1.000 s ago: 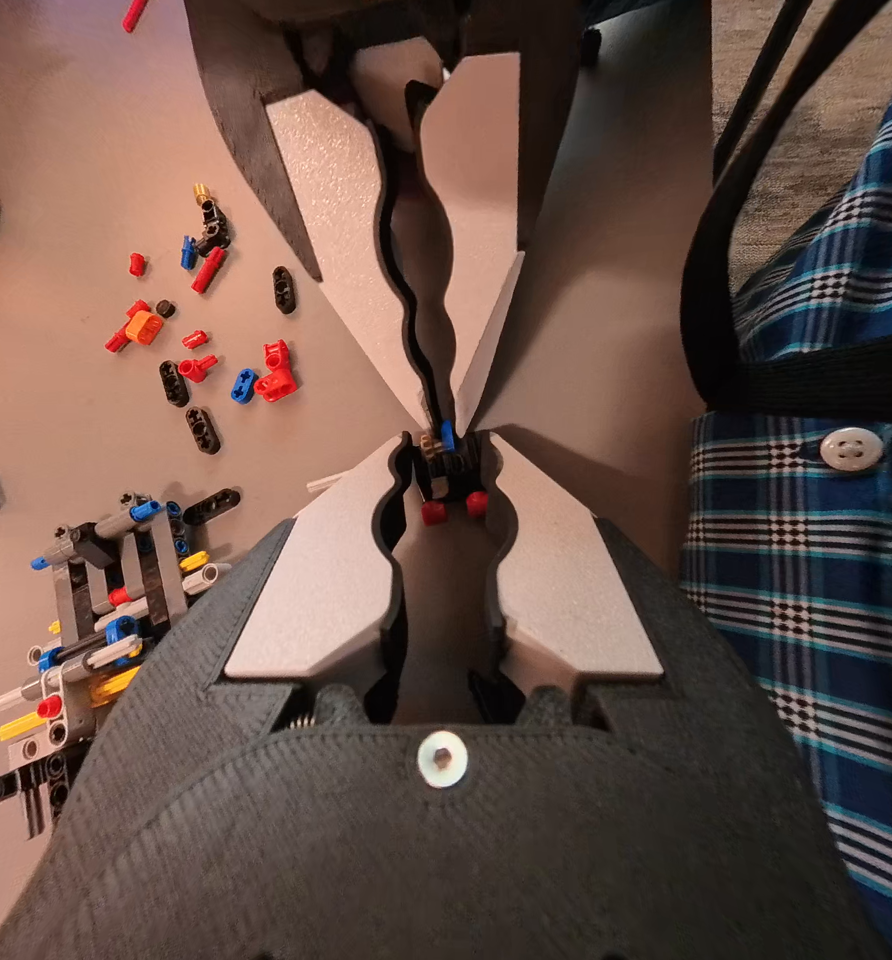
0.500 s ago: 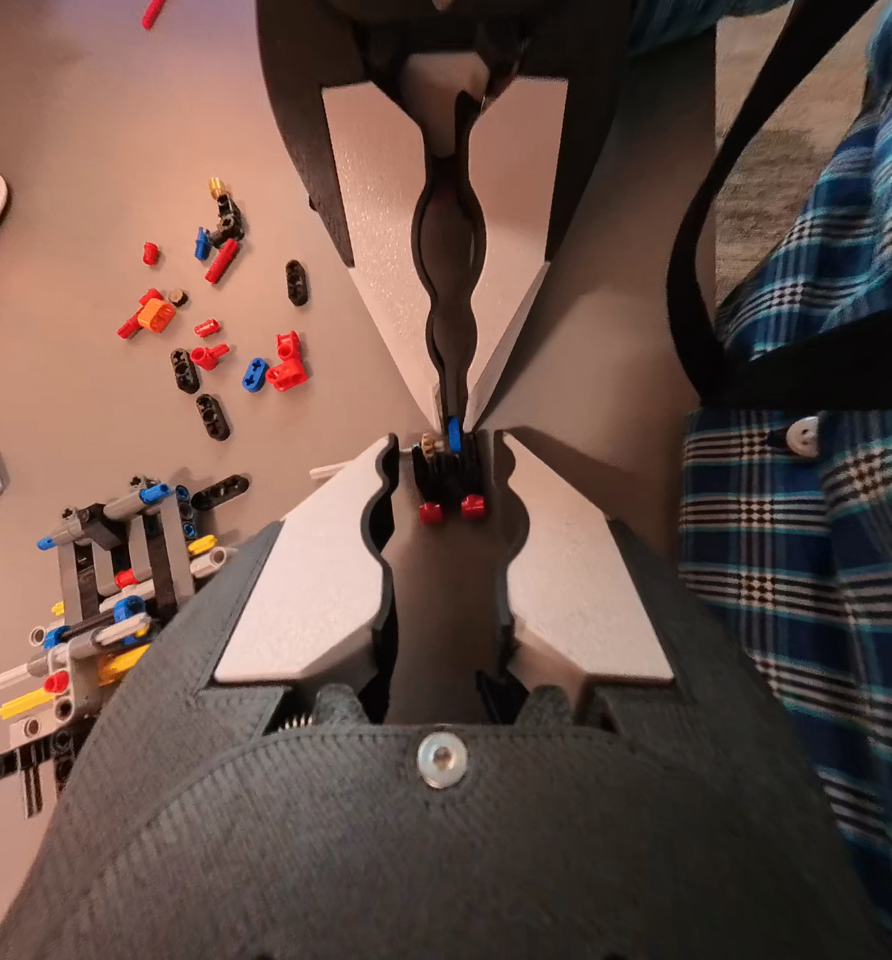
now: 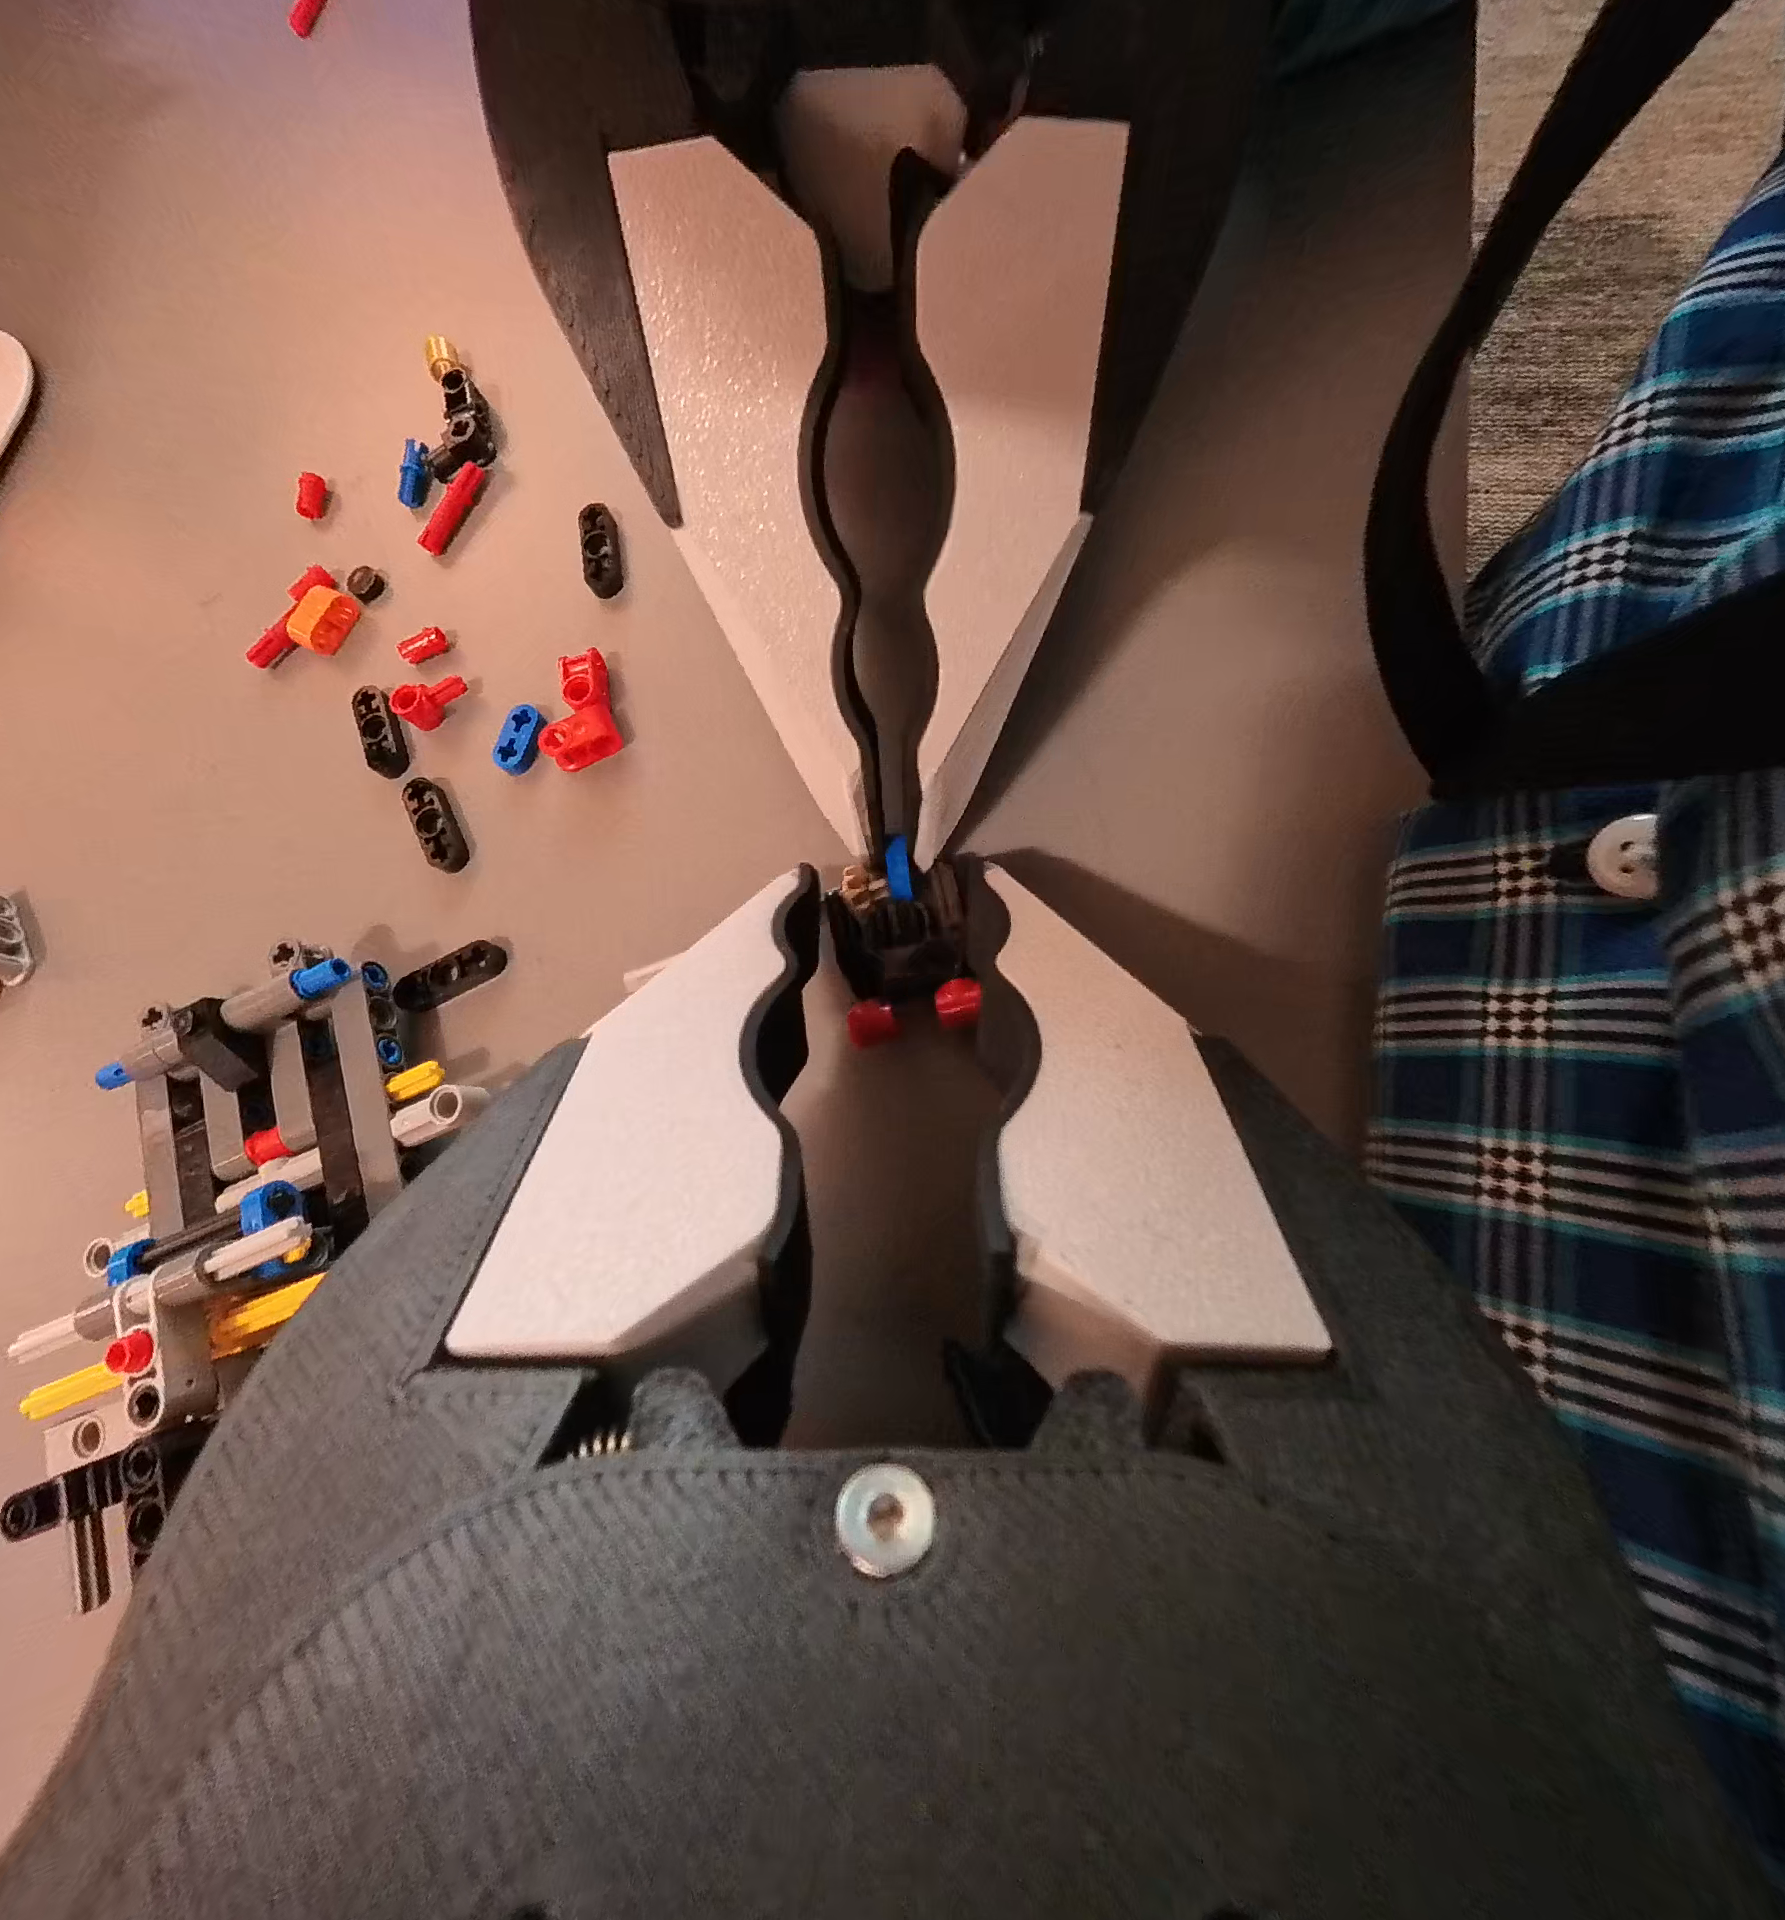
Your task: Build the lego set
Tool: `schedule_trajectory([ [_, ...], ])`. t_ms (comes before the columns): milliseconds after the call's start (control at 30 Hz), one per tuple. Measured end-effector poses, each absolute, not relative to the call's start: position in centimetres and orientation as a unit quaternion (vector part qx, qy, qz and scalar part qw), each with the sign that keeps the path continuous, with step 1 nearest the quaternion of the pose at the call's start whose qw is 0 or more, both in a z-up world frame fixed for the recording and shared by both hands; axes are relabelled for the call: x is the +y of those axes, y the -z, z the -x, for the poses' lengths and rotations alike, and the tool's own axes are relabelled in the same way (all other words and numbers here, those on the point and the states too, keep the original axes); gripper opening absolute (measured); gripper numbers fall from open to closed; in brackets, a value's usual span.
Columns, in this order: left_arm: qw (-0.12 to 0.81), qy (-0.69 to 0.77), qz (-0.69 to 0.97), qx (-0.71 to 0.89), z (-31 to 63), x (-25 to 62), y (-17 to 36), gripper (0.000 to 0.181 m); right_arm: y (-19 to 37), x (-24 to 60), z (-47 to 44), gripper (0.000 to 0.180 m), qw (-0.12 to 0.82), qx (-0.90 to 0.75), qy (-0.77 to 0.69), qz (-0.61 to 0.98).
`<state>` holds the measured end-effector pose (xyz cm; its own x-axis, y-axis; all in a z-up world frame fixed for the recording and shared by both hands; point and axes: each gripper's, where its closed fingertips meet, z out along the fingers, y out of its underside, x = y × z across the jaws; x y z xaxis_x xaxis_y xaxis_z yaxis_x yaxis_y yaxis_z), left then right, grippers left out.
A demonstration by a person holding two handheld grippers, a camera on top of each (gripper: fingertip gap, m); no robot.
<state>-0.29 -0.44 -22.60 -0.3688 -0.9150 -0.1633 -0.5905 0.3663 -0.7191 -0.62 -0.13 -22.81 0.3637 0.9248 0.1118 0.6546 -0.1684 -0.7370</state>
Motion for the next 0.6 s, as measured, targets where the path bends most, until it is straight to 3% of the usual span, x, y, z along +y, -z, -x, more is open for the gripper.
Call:
schedule_trajectory([
  [600,0.29,0.28,0.488,0.774,0.26,-0.25,22.65,0.025,22.89,0.42,0.56,0.003,0.325,-0.499,-0.235,0.768],
])
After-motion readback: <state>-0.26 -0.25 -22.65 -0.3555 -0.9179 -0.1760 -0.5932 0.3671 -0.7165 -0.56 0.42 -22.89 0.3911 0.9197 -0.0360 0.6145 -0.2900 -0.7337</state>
